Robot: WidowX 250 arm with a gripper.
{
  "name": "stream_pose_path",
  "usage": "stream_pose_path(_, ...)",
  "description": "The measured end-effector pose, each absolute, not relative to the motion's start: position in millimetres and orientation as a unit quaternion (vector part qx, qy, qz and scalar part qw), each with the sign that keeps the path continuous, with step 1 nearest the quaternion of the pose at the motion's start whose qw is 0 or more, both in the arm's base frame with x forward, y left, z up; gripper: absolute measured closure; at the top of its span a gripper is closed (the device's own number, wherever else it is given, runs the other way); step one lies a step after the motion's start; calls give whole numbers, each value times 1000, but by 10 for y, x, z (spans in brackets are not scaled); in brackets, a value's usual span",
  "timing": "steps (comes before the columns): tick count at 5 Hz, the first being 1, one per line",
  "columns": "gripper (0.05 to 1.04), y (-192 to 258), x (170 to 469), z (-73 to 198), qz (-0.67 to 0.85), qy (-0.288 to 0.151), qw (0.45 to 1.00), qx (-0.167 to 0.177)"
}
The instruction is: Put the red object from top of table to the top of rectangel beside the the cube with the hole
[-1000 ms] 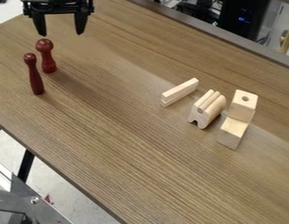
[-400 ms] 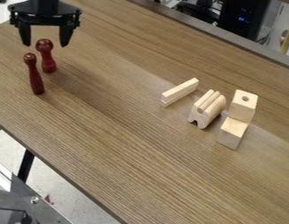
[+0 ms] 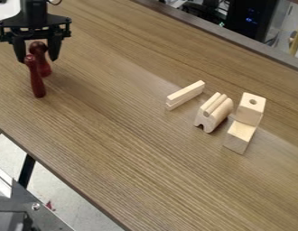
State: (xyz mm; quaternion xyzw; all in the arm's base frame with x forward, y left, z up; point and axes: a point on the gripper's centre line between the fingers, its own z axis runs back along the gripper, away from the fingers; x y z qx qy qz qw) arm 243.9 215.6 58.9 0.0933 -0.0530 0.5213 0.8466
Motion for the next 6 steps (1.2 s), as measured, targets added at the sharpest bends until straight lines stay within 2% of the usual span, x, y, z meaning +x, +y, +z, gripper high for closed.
stream_pose_path(1, 593, 2170, 2438, 584, 527, -57, 844, 81)
stream_pose_path(2, 593, 2174, 2470, 590, 525, -67, 845, 77)
stream_pose_path(3, 593, 2110, 2488, 635, 521, -77, 848, 58)
stream_pose_path(4, 593, 1885, 2609, 1023, 481, -139, 865, 40)
stream_pose_path(5, 593, 1385, 2803, 1400, 399, -188, 898, 7)
stream_pose_path(6, 593, 917, 2859, 1612, 339, -207, 917, -32)
